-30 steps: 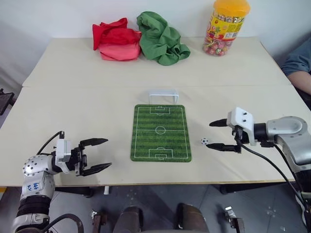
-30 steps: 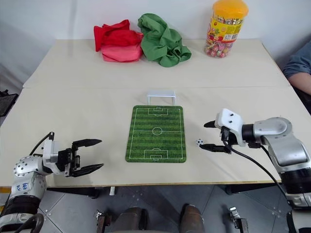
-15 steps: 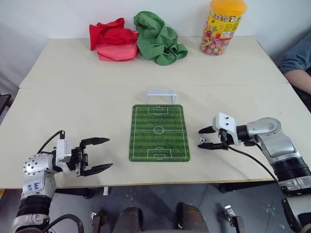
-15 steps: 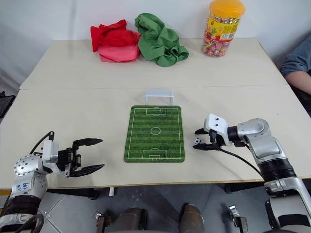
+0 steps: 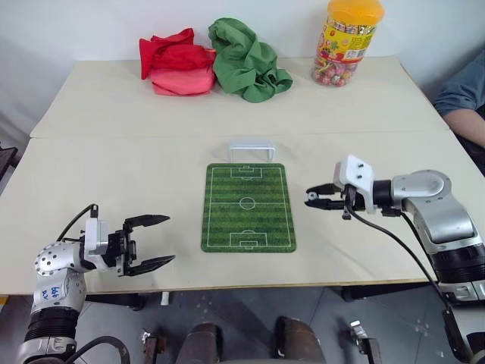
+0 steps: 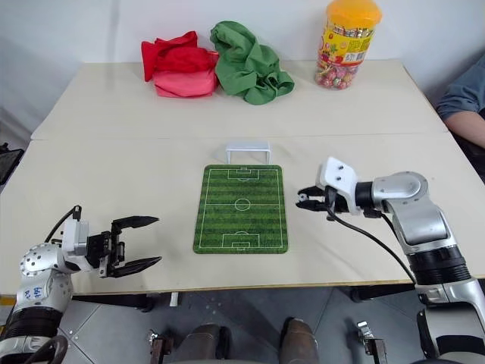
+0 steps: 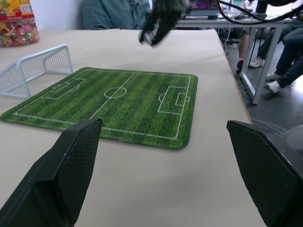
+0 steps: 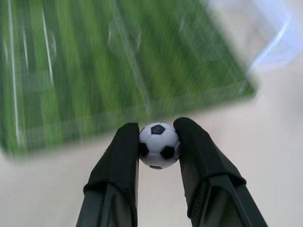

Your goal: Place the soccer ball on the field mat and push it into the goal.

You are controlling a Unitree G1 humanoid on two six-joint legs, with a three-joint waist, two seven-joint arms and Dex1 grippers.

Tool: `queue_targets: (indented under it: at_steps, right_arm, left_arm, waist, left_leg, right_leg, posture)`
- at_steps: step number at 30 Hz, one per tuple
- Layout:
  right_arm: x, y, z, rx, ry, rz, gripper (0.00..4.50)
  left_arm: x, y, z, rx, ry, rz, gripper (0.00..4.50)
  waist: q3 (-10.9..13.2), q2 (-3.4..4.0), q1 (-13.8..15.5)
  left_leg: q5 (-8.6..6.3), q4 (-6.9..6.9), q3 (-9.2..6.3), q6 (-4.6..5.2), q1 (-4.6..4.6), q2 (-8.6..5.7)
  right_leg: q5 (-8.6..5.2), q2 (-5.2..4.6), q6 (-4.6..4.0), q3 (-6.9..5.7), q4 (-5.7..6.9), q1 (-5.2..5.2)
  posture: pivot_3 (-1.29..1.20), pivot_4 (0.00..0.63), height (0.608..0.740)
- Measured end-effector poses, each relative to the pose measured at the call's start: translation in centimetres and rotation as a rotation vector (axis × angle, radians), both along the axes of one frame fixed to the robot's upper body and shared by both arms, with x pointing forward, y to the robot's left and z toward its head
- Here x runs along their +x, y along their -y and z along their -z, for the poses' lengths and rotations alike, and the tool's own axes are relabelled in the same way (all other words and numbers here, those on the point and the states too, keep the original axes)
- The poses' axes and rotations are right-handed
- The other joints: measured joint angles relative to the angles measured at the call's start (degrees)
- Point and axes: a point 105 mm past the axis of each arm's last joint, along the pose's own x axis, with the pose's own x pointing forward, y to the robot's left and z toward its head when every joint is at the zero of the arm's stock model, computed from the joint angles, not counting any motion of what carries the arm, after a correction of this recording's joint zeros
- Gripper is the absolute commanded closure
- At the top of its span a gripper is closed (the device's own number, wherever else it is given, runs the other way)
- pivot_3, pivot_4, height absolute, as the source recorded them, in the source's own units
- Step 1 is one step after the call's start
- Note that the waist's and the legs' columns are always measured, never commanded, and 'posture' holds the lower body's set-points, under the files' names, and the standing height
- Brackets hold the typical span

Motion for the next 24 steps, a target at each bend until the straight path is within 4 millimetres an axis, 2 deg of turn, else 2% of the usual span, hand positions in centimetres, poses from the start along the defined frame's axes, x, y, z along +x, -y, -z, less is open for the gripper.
queue_targets:
  at_steps: [2, 5, 11, 14, 20, 24]
  right_arm:
    - [-0.9, -2.8, -0.4, 0.029, -0.052, -0.028, 3.66]
    - [-3.1, -6.2, 1.8, -0.026, -0.184, -0.115, 3.66]
    - [-4.4, -10.2, 4.1, -0.102, -0.212, -0.213, 3.66]
    - [-4.3, -10.8, 5.0, -0.150, -0.202, -0.237, 3.66]
    - [-3.9, -10.5, 6.8, -0.212, -0.217, -0.256, 3.66]
    - [-3.4, -10.1, 7.2, -0.222, -0.222, -0.250, 3.66]
  left_arm:
    - [0.1, 0.1, -0.2, -0.004, 0.008, 0.005, 0.00]
    - [0.2, 0.5, -0.2, 0.000, 0.006, 0.022, 0.00]
    - [0.2, 0.6, -0.1, -0.004, 0.010, 0.023, 0.00]
    - [-0.2, 0.5, 0.3, -0.003, -0.004, 0.019, 0.00]
    - [-1.1, 0.5, 0.9, 0.004, -0.020, 0.020, 0.00]
    - [-1.4, 0.3, 1.0, 0.004, -0.022, 0.012, 0.00]
  waist:
    - [-0.01, -0.01, -0.03]
    - [-0.01, -0.02, 0.12]
    - [-0.01, -0.01, 0.09]
    - [-0.01, -0.02, -0.09]
    - [-0.01, -0.03, -0.30]
    - [-0.01, -0.03, -0.63]
  left_leg:
    - [0.00, 0.02, 0.01, 0.00, 0.00, 0.00]
    - [0.00, 0.02, 0.01, 0.00, -0.02, -0.01]
    - [0.00, 0.01, 0.01, 0.00, -0.03, -0.02]
    - [0.00, 0.00, 0.03, 0.00, -0.02, -0.03]
    - [0.00, 0.01, 0.04, 0.00, -0.02, -0.02]
    - [0.00, 0.01, 0.05, 0.00, -0.02, -0.01]
  right_leg:
    - [0.01, 0.00, -0.01, 0.01, 0.01, 0.00]
    - [0.01, 0.00, -0.02, 0.01, 0.00, -0.01]
    - [0.01, 0.00, -0.02, 0.01, 0.01, -0.05]
    - [0.01, 0.00, -0.02, 0.01, 0.01, -0.05]
    - [0.01, 0.00, -0.02, 0.00, 0.01, -0.06]
    - [0.01, 0.00, -0.02, 0.00, 0.02, -0.05]
  posture:
    - [0.00, 0.150, 0.740]
    - [0.00, 0.150, 0.740]
    - [0.00, 0.150, 0.740]
    - [0.00, 0.150, 0.740]
    - [0.00, 0.150, 0.740]
    - [0.00, 0.150, 0.740]
